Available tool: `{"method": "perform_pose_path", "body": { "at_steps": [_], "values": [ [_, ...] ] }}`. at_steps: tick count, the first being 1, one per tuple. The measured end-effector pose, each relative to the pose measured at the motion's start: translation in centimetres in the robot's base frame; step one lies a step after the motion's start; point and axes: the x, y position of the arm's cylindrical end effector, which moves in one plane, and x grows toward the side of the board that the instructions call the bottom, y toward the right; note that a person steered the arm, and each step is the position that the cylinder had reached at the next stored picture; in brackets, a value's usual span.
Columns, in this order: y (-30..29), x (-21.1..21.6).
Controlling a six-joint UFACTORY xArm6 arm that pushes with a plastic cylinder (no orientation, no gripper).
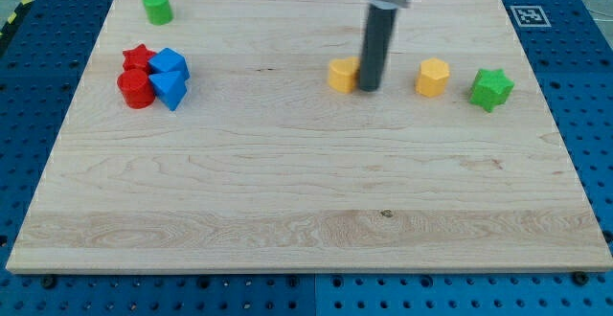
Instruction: Move the yellow heart down to the green circle
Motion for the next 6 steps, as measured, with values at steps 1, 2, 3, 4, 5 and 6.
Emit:
{"method": "perform_pose_path", "body": {
  "at_steps": [1, 2, 3, 4, 5, 6],
  "values": [
    [-4.4, -2.2],
    [-5.1, -2.3],
    [-3.2, -2.2],
    [-4.4, -2.8],
    [-10.8, -3.6],
    [-15.3, -3.7]
  ]
}}
